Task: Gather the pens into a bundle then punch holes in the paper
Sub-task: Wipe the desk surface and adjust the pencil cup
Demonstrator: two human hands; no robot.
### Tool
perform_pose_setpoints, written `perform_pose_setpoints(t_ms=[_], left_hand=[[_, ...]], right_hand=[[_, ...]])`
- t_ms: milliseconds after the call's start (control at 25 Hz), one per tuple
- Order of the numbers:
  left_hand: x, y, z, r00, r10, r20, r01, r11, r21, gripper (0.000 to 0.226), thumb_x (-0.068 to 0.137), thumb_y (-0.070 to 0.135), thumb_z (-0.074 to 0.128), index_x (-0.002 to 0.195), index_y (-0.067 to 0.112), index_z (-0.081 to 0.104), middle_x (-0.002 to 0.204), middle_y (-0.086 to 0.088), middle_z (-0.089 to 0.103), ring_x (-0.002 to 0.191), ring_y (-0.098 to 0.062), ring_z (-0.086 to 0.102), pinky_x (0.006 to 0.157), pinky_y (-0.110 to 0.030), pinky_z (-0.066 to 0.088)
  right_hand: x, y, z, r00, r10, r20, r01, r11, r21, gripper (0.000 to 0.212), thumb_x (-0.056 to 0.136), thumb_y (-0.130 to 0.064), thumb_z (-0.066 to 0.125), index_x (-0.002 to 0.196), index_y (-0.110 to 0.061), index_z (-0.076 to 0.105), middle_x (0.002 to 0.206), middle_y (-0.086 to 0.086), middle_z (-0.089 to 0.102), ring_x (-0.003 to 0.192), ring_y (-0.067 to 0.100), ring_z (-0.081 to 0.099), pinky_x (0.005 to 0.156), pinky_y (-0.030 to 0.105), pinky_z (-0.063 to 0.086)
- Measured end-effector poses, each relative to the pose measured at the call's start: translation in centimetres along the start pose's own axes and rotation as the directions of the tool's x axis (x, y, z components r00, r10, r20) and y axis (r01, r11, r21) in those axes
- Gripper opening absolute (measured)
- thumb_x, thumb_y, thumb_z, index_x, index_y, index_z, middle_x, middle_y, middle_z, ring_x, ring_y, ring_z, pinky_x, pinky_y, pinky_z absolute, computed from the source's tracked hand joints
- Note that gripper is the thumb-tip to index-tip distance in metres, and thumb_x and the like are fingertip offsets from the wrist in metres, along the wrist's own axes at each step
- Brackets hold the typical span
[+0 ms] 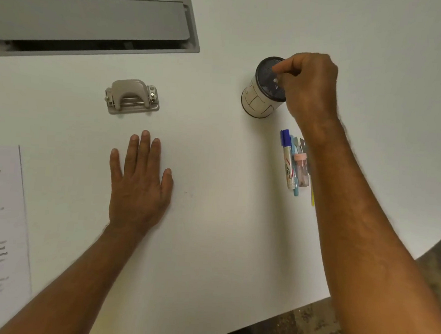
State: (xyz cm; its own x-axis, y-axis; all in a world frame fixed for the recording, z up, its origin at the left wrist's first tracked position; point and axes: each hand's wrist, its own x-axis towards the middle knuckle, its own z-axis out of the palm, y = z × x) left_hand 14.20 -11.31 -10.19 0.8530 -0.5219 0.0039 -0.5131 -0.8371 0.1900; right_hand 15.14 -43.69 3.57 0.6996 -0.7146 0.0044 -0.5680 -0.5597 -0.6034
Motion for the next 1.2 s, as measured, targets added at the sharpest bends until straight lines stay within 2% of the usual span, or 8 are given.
perform_pose_setpoints(t_ms=[160, 320, 480, 720, 840, 1000, 1080, 1200], left_hand=[[0.0, -0.1, 0.1, 1.0, 0.009, 0.005, -0.009, 1.0, 0.01, 0.066, 0.106, 0.04, 0.027, 0.164, 0.01, 0.02, 0.174, -0.01, 0.013, 0.161, -0.027, 0.011, 0.129, -0.058, 0.007], [0.0, -0.2, 0.2, 1.0, 0.004, 0.008, -0.004, 1.0, 0.003, 0.066, 0.106, 0.041, 0.025, 0.165, 0.011, 0.019, 0.174, -0.01, 0.012, 0.162, -0.026, 0.01, 0.129, -0.058, 0.006], [0.0, -0.2, 0.2, 1.0, 0.009, -0.009, -0.009, 1.0, 0.005, 0.066, 0.106, 0.04, 0.025, 0.164, 0.011, 0.02, 0.174, -0.01, 0.013, 0.161, -0.027, 0.011, 0.129, -0.057, 0.006], [0.0, -0.2, 0.3, 1.0, 0.005, -0.01, -0.005, 1.0, 0.008, 0.065, 0.106, 0.04, 0.025, 0.164, 0.01, 0.022, 0.173, -0.01, 0.015, 0.161, -0.027, 0.012, 0.128, -0.059, 0.008], [0.0, -0.1, 0.2, 1.0, 0.005, 0.002, -0.005, 1.0, 0.012, 0.065, 0.106, 0.04, 0.026, 0.164, 0.011, 0.02, 0.174, -0.009, 0.013, 0.161, -0.027, 0.011, 0.128, -0.058, 0.008], [0.0, -0.1, -0.2, 0.999, 0.001, 0.039, -0.001, 1.0, 0.011, 0.065, 0.108, 0.039, 0.028, 0.165, 0.012, 0.016, 0.174, -0.009, 0.009, 0.162, -0.026, 0.007, 0.129, -0.058, 0.007], [0.0, -0.2, -0.5, 0.998, -0.004, 0.055, 0.004, 1.0, -0.002, 0.064, 0.108, 0.039, 0.028, 0.165, 0.012, 0.016, 0.174, -0.008, 0.008, 0.162, -0.025, 0.006, 0.129, -0.058, 0.006], [0.1, -0.4, -0.6, 0.998, 0.009, 0.067, -0.007, 0.999, -0.032, 0.063, 0.108, 0.037, 0.027, 0.165, 0.013, 0.017, 0.174, -0.008, 0.01, 0.162, -0.025, 0.007, 0.129, -0.057, 0.006]], right_hand=[[0.7, 0.4, 0.0, 0.997, -0.079, 0.004, 0.079, 0.99, -0.114, 0.026, 0.093, -0.003, 0.064, 0.105, -0.018, 0.081, 0.108, 0.003, 0.077, 0.099, 0.012, 0.071, 0.086, 0.019, 0.058], [0.5, 0.2, 0.0, 0.992, -0.126, -0.018, 0.122, 0.982, -0.144, 0.022, 0.092, -0.003, 0.063, 0.101, -0.017, 0.079, 0.105, 0.001, 0.076, 0.092, 0.009, 0.068, 0.077, 0.013, 0.055], [0.3, 0.2, -0.1, 0.993, -0.117, 0.009, 0.117, 0.982, -0.146, 0.028, 0.089, 0.002, 0.06, 0.102, -0.017, 0.076, 0.109, 0.001, 0.073, 0.096, 0.011, 0.068, 0.086, 0.026, 0.059], [-0.4, -0.4, -0.8, 0.989, -0.138, -0.056, 0.127, 0.979, -0.162, 0.034, 0.088, 0.005, 0.056, 0.105, -0.019, 0.073, 0.115, 0.002, 0.066, 0.096, 0.01, 0.064, 0.084, 0.025, 0.057], [-1.7, -1.0, -1.1, 0.979, -0.169, -0.112, 0.159, 0.983, -0.093, 0.024, 0.093, -0.007, 0.058, 0.108, -0.02, 0.071, 0.114, -0.005, 0.063, 0.093, 0.005, 0.064, 0.083, 0.024, 0.058], [-7.2, -1.9, 0.1, 0.954, -0.207, -0.219, 0.233, 0.967, 0.103, 0.024, 0.089, -0.008, 0.058, 0.101, -0.021, 0.074, 0.101, -0.012, 0.06, 0.084, -0.003, 0.062, 0.083, 0.017, 0.056], [-12.0, -1.9, 2.4, 0.963, -0.223, -0.153, 0.251, 0.947, 0.201, 0.025, 0.09, -0.002, 0.059, 0.103, -0.016, 0.075, 0.101, -0.01, 0.062, 0.09, 0.003, 0.064, 0.084, 0.022, 0.057], [-19.9, -0.7, 6.2, 0.965, -0.247, 0.083, 0.224, 0.949, 0.22, 0.026, 0.093, 0.007, 0.058, 0.106, -0.008, 0.075, 0.106, 0.002, 0.067, 0.102, 0.016, 0.066, 0.092, 0.033, 0.056]])
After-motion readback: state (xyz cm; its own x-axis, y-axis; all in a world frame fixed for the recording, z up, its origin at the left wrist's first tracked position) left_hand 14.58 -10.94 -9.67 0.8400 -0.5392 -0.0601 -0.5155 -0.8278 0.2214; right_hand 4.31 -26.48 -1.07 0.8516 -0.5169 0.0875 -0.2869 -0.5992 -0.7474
